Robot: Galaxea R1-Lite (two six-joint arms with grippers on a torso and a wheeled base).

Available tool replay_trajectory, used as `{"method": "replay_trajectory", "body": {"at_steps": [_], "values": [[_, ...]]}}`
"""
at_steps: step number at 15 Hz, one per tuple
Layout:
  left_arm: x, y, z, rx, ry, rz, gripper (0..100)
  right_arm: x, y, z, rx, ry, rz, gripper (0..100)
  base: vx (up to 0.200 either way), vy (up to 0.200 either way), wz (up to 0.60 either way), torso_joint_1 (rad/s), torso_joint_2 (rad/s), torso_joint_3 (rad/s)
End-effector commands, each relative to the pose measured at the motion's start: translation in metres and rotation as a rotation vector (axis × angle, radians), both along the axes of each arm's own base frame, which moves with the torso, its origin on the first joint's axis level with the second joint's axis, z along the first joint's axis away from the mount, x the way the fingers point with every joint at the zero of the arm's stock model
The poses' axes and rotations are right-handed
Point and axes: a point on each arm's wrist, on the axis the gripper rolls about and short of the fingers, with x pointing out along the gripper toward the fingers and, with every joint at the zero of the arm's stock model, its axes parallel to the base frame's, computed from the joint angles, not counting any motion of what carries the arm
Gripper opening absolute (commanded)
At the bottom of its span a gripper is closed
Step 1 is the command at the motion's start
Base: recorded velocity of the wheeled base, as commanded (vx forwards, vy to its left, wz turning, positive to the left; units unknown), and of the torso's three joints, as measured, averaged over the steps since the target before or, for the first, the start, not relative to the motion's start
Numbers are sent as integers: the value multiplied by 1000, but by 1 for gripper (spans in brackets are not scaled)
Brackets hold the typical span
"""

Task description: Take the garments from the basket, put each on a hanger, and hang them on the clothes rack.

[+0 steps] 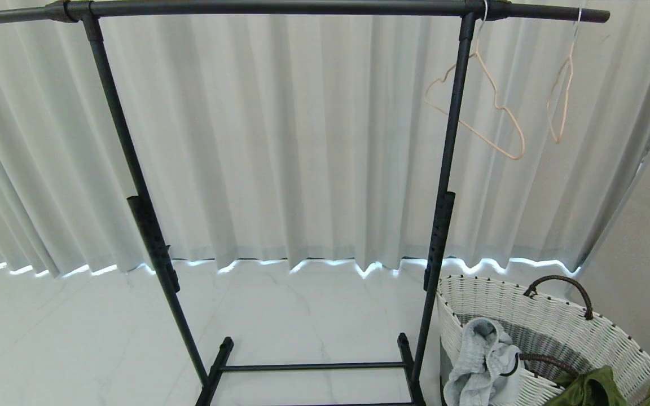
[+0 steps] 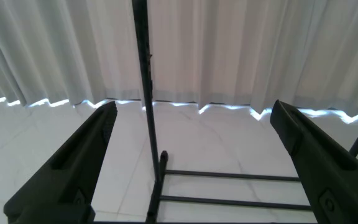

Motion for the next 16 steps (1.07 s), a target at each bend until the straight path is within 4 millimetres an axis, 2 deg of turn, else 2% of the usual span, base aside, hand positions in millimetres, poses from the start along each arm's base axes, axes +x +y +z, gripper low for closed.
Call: {"method": "replay_trajectory", "body": {"at_steps": [1, 9, 12, 16], "values": [[0, 0, 0, 0, 1, 1, 100, 0, 0, 0, 0, -1, 0, 100, 0, 0, 0, 0, 0, 0], [0, 0, 0, -7, 0, 2, 100, 0, 0, 0, 20, 0, 0, 100, 0, 0, 0, 0, 0, 0], [0, 0, 0, -9, 0, 1, 100, 0, 0, 0, 29, 0, -1, 100, 0, -200, 0, 1, 2, 1], [0, 0, 0, -4, 1, 1, 100, 0, 0, 0, 32, 0, -1, 100, 0, 0, 0, 0, 0, 0]]}}
